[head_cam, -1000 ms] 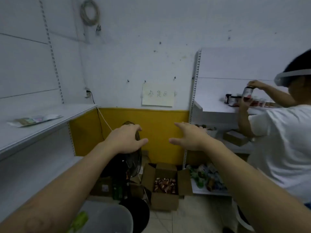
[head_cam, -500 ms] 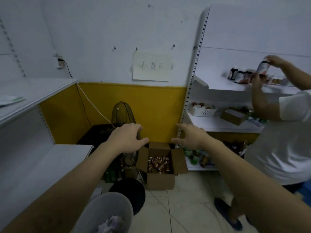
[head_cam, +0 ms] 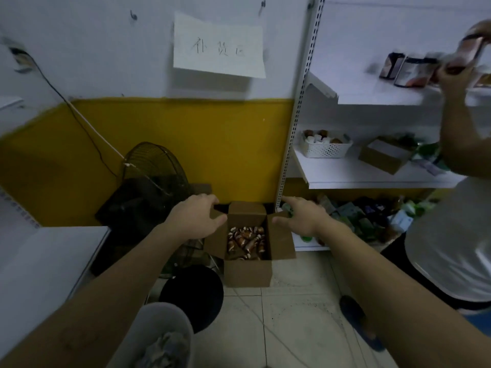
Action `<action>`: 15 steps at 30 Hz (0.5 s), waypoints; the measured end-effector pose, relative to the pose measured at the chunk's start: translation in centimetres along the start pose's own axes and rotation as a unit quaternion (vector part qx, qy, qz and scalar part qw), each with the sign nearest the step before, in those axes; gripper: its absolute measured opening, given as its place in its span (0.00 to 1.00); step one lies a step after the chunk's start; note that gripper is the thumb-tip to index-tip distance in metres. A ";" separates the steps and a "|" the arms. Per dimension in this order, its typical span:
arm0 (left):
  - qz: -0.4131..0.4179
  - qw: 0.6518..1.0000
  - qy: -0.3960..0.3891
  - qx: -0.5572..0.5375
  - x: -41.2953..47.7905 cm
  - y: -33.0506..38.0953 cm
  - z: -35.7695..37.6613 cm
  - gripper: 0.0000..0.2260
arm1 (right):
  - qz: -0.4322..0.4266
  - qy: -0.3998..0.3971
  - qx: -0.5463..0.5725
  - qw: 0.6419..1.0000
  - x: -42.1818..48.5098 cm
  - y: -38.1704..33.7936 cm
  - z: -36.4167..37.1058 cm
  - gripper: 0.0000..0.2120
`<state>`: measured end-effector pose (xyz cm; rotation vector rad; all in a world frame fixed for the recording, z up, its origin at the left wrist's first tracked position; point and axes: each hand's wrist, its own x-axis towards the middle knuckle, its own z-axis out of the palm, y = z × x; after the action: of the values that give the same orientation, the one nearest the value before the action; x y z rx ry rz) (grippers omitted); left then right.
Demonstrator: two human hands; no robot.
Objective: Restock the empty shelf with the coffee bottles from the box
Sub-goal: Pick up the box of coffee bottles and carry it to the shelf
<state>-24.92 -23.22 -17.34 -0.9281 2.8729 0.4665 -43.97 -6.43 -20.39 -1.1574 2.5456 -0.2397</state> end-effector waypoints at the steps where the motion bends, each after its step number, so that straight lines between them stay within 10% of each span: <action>1: -0.008 1.000 -0.008 0.000 1.6 0.6 0.4 0.27 | -0.002 -0.009 0.010 1.000 1.5 1.1 -0.3 0.39; 15: -0.049 0.996 -0.055 -0.052 19.3 1.4 3.8 0.27 | -0.005 -0.061 0.064 0.996 18.3 7.6 -2.4 0.40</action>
<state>-41.44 -31.67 -23.89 -1.0187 2.7137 0.6408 -61.40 -15.25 -24.57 -1.1017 2.3822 -0.3181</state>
